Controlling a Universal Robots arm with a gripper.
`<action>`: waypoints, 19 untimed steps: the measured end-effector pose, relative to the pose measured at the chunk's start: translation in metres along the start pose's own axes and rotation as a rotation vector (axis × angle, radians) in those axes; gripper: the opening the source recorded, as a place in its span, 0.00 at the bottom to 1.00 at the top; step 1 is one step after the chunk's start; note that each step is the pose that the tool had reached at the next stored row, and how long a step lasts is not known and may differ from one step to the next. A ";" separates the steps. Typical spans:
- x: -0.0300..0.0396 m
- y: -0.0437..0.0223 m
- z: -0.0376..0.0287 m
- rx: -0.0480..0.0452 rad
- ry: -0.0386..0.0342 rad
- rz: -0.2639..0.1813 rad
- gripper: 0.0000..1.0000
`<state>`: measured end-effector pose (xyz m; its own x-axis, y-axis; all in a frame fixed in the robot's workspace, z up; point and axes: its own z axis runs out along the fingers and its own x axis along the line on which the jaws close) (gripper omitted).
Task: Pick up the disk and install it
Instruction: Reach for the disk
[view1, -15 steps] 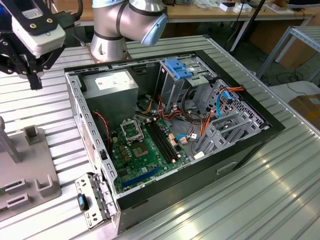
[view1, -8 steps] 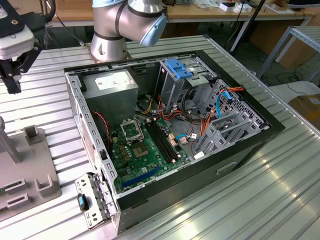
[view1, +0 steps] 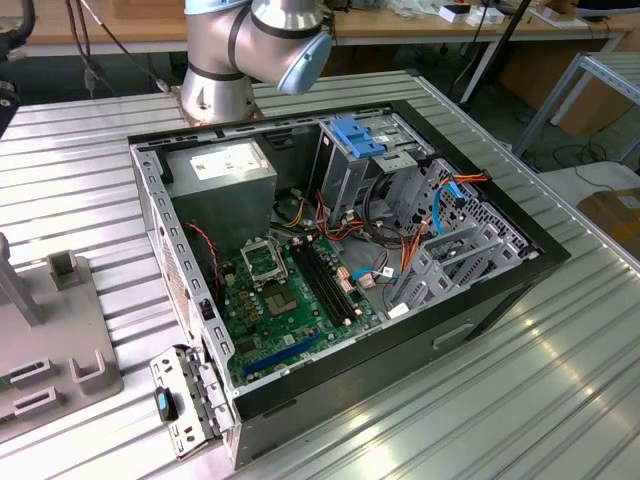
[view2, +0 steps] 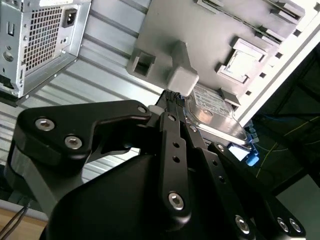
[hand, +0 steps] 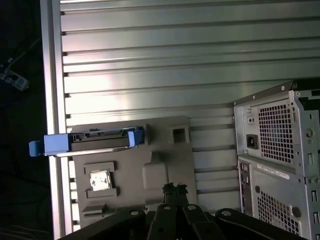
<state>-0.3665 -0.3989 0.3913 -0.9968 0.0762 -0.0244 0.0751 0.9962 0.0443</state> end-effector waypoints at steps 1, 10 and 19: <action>0.0028 0.0001 0.0001 0.0000 0.0000 0.000 0.11; 0.0255 0.0191 0.0010 0.0000 -0.0002 0.002 0.11; 0.0631 0.0268 0.0009 0.0000 -0.0003 0.004 0.11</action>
<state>-0.4274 -0.3673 0.3901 -0.9965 0.0805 -0.0245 0.0793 0.9959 0.0443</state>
